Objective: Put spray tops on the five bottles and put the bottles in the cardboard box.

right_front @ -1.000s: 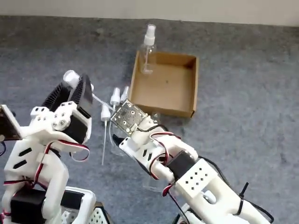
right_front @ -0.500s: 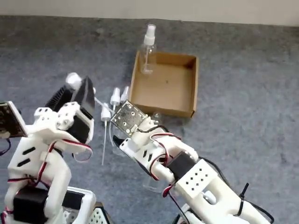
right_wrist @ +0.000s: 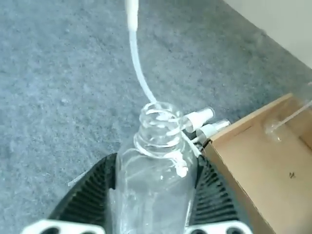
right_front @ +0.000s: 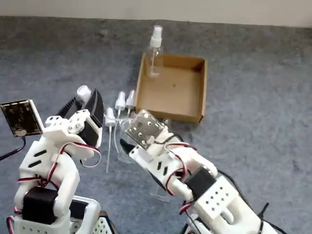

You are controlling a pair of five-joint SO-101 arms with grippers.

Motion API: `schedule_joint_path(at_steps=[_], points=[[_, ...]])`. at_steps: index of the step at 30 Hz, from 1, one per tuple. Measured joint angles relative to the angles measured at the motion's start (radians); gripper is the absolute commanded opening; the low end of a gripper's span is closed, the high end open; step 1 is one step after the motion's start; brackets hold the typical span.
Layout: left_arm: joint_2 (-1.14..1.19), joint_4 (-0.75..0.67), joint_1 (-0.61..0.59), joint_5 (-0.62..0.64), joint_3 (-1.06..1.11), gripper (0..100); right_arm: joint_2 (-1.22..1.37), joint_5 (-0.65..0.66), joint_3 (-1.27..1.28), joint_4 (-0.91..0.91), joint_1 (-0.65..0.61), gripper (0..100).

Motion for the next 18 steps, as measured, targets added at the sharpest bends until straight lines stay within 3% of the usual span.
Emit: schedule_joint_path(at_steps=[8, 18], points=[[0.0, 0.003, -0.043, 0.003, -0.219, 0, -0.06, 0.0, 0.017, 0.002, -0.005, 0.4], [-0.002, 0.166, -0.043, 0.003, -0.388, 0, -0.06, 0.0, 0.017, 0.002, -0.003, 0.4]])
